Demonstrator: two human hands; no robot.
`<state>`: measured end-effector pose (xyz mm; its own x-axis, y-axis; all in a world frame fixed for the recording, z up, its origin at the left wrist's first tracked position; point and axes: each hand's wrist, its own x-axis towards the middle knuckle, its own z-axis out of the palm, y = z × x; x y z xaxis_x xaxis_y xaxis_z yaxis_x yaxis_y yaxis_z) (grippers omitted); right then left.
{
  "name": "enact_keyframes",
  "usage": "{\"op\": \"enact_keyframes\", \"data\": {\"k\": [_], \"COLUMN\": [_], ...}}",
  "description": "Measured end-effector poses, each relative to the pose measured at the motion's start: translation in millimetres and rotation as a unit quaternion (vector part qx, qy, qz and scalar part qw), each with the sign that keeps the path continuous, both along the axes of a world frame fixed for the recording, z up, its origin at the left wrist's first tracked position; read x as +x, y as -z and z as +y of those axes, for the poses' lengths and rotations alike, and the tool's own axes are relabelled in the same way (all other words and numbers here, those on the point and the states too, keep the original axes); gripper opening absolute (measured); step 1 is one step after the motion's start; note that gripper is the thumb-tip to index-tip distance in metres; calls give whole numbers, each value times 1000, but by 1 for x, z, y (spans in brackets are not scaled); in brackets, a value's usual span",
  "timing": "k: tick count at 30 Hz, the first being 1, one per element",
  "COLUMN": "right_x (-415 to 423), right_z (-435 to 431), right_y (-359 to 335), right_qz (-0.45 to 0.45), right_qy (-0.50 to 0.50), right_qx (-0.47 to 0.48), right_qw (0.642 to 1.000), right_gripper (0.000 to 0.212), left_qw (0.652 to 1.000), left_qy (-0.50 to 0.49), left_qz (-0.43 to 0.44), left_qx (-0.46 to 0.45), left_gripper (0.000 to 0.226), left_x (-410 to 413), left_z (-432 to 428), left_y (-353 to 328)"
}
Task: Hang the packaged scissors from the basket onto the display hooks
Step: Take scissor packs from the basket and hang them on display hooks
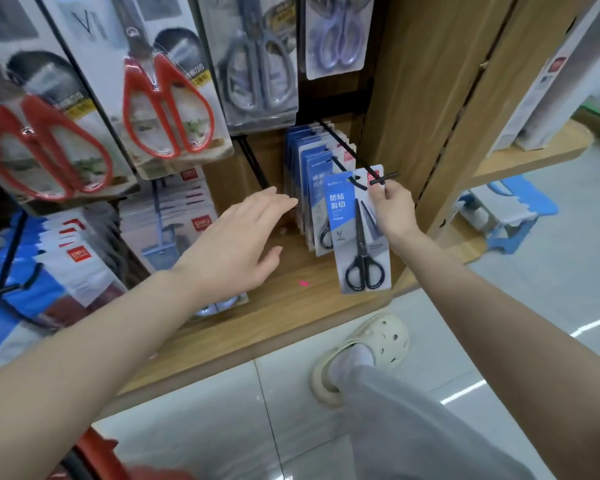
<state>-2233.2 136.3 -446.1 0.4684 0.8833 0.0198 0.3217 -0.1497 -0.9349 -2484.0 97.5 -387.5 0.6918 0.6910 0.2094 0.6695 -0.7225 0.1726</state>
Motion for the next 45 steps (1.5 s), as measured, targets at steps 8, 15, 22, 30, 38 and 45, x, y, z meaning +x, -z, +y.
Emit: {"op": "enact_keyframes", "data": {"k": [8, 15, 22, 30, 38, 45], "right_x": [5, 6, -23, -105, -234, -353], "right_z": [53, 53, -24, -115, -184, -241], "right_y": [5, 3, -5, -44, -68, -34], "right_qz": [38, -37, -299, -516, -486, -381], "right_qy": [45, 48, -82, -236, -356, -521], "right_qx": [15, -25, -80, 32, 186, 184], "right_qw": [998, 998, 947, 823, 776, 742], "right_gripper": [18, 32, 28, 24, 16, 21], "left_qw": [999, 999, 994, 987, 977, 935], "left_qy": [18, 13, -36, -69, -183, -316], "left_qz": [5, 32, 96, 87, 93, 138], "left_qx": [-37, -31, 40, 118, 58, -82], "left_gripper": [67, 68, 65, 36, 25, 30], "left_x": [-4, -2, -3, -82, -216, -321], "left_z": [2, 0, -29, -108, -230, -317], "left_y": [-5, -8, -19, -31, -5, 71]}}
